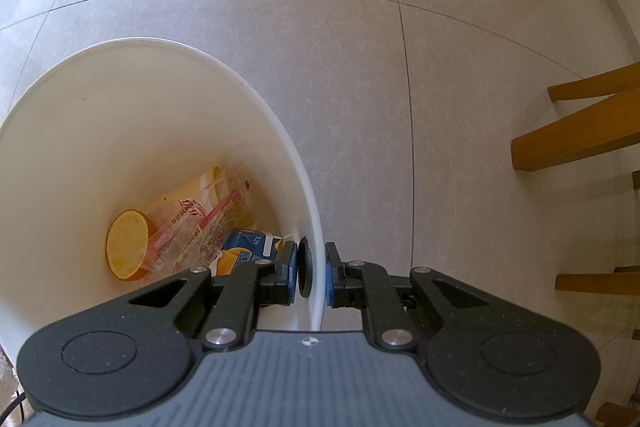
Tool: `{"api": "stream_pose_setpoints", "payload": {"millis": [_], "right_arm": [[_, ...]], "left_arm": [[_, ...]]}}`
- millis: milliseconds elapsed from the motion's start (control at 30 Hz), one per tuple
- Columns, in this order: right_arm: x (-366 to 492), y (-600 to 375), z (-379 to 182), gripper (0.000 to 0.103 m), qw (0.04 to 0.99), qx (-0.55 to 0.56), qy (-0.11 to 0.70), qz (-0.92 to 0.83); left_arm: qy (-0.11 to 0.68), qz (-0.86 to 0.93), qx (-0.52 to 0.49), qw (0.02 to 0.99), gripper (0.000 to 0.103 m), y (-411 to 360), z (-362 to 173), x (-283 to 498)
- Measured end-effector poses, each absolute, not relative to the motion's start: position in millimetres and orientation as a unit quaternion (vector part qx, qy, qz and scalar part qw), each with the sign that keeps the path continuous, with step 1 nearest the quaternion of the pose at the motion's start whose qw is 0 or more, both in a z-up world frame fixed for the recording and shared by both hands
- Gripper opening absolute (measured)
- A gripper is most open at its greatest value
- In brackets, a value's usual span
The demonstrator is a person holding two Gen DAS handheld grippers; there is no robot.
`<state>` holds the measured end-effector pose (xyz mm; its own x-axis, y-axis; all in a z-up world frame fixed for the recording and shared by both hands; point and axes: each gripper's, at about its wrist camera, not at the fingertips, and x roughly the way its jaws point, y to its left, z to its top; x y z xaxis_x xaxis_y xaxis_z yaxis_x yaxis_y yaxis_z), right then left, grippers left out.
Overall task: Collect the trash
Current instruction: 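Move the left gripper back toward the remaining trash pile, then close the left gripper on the crumpled white tissue and lift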
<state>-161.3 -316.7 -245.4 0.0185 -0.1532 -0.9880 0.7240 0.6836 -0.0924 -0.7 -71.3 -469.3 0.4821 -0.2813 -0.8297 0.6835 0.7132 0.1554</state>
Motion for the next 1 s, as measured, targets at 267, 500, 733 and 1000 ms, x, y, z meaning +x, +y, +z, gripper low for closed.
{"api": "stream_pose_setpoints", "payload": {"millis": [267, 500, 733, 1000], "right_arm": [[-160, -316, -247, 0.016, 0.675, 0.229, 0.622, -0.325], [-160, -316, -247, 0.016, 0.674, 0.228, 0.623, -0.325], [-160, -316, -247, 0.016, 0.674, 0.228, 0.623, -0.325], [-160, -315, -247, 0.016, 0.673, 0.229, 0.623, -0.325]], "left_arm": [[0.421, -0.292, 0.257, 0.819, 0.051, -73, -476, 4], [0.437, -0.296, 0.257, 0.81, 0.041, -70, -472, 6], [0.454, -0.312, 0.267, 0.791, 0.035, -60, -458, 9], [0.449, -0.355, 0.31, 0.759, 0.034, -59, -418, 10]]}}
